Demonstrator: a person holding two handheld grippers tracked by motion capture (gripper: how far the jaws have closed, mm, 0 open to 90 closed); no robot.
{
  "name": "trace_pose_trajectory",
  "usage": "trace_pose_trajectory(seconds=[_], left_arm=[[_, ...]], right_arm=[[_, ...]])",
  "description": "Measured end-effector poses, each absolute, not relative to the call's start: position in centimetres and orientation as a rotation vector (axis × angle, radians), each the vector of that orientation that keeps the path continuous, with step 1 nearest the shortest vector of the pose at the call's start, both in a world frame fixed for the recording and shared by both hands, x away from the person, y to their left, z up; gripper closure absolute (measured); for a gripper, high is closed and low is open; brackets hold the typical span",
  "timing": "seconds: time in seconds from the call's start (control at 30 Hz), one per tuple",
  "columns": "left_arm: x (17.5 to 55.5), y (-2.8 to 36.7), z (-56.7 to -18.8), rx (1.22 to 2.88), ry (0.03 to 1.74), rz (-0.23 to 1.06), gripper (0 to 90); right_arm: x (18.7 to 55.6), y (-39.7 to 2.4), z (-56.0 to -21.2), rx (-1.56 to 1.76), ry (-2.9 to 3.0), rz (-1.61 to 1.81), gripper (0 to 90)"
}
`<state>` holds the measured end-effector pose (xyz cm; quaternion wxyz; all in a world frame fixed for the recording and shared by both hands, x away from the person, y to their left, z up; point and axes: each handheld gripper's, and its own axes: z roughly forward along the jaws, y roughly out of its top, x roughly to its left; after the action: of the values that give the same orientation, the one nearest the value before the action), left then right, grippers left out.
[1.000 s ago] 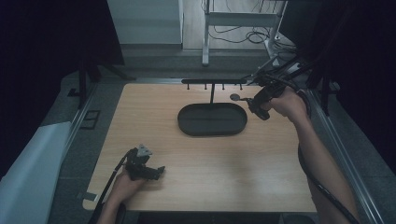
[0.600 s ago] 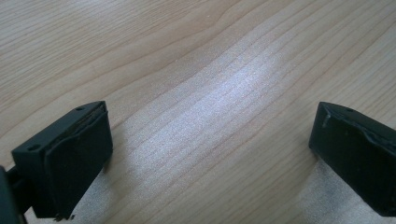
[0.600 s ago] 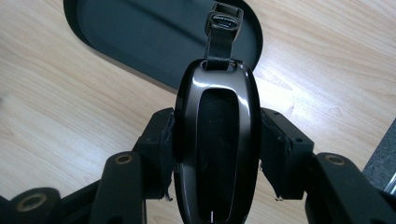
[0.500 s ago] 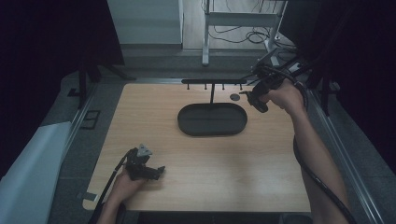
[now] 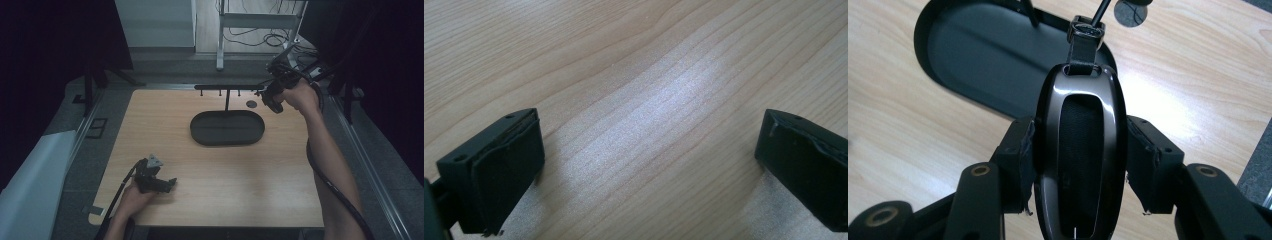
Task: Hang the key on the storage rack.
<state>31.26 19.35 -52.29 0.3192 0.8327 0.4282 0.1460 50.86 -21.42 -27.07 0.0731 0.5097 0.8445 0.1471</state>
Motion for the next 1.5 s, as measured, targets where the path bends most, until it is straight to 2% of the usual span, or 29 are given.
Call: trace_pose_trajectory(seconds=[0.53, 1.5], left_arm=[[31.3, 19.4, -52.3, 2.19, 1.125, 0.382, 0.0], [31.3, 19.3, -52.3, 2.183, 1.125, 0.388, 0.0]], right_arm=[[52.0, -23.1, -28.1, 1.607, 2.415, 0.432, 48.9], [53.5, -22.6, -35.8, 1.617, 2.38, 0.359, 48.7]])
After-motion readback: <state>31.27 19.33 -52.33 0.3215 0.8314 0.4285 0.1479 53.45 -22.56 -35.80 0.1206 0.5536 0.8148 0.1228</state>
